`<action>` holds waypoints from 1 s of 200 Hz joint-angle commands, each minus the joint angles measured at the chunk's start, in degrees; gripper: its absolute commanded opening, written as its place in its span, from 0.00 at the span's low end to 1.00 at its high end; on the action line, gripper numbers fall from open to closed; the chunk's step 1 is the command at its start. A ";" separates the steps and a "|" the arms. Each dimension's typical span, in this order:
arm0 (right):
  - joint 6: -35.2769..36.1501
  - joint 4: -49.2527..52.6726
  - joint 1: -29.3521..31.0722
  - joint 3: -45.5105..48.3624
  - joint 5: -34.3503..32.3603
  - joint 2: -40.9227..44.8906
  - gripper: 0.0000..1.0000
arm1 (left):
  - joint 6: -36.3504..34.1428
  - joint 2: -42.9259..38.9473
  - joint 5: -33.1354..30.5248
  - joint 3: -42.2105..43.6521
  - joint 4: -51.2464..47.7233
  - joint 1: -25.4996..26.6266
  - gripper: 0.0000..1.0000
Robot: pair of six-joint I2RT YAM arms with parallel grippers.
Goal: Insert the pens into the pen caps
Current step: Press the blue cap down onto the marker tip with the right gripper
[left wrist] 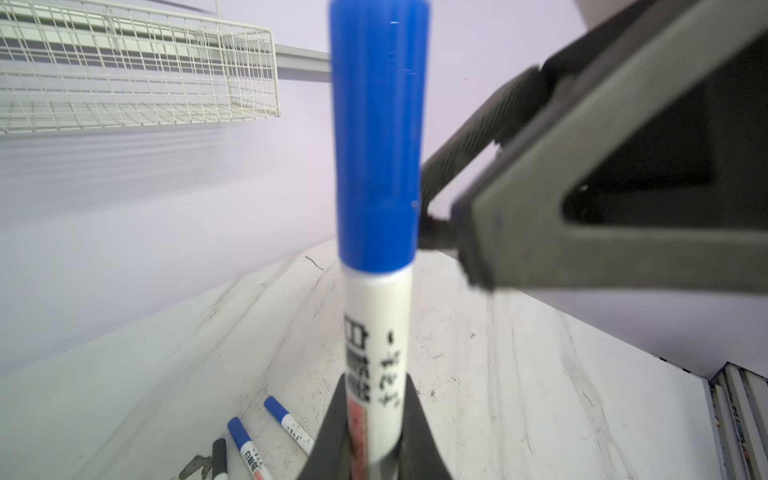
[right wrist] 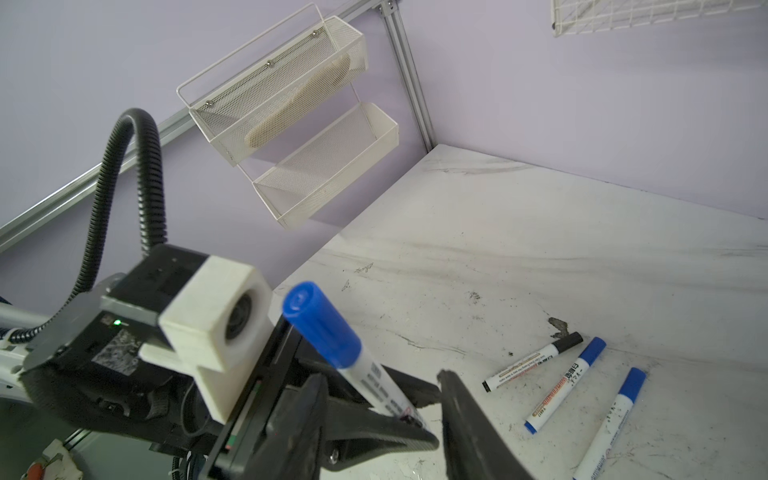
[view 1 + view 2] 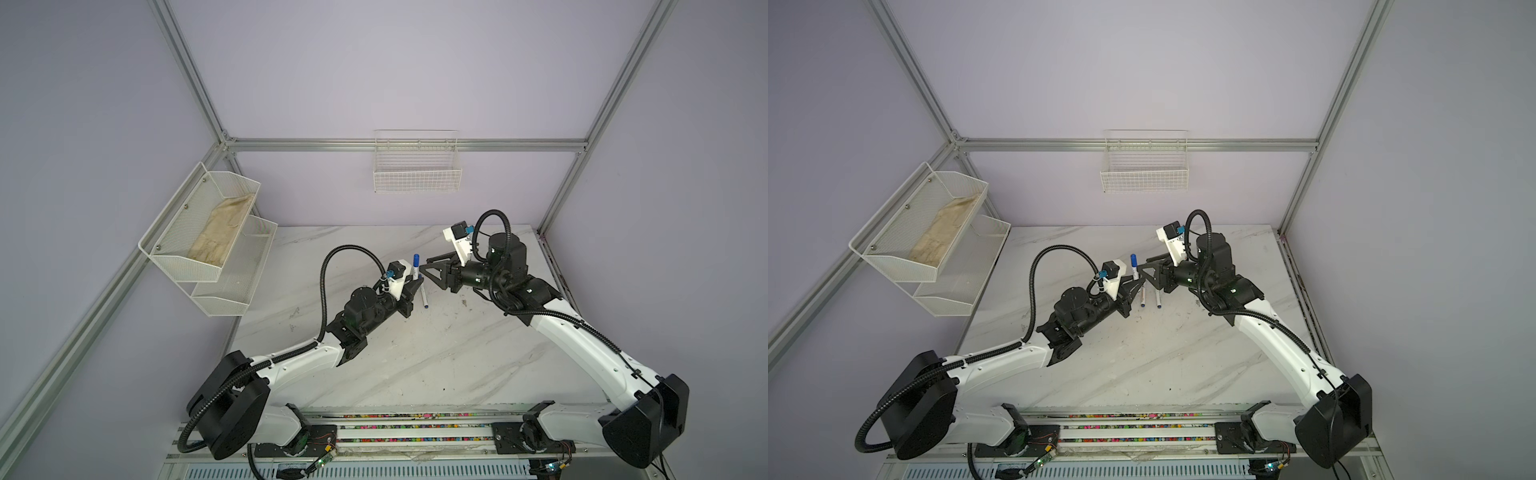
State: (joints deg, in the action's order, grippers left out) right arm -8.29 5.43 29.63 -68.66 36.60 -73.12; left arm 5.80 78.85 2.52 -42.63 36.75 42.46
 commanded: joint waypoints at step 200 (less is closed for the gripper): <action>1.00 3.35 2.80 -5.74 0.82 -5.23 0.24 | 2.17 0.50 -2.44 3.26 2.81 1.66 0.00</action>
State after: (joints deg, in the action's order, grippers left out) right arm -8.27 7.27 31.90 -74.39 38.06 -78.56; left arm 6.94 80.14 0.97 -41.32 36.58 43.94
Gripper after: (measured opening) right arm 0.269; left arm 0.123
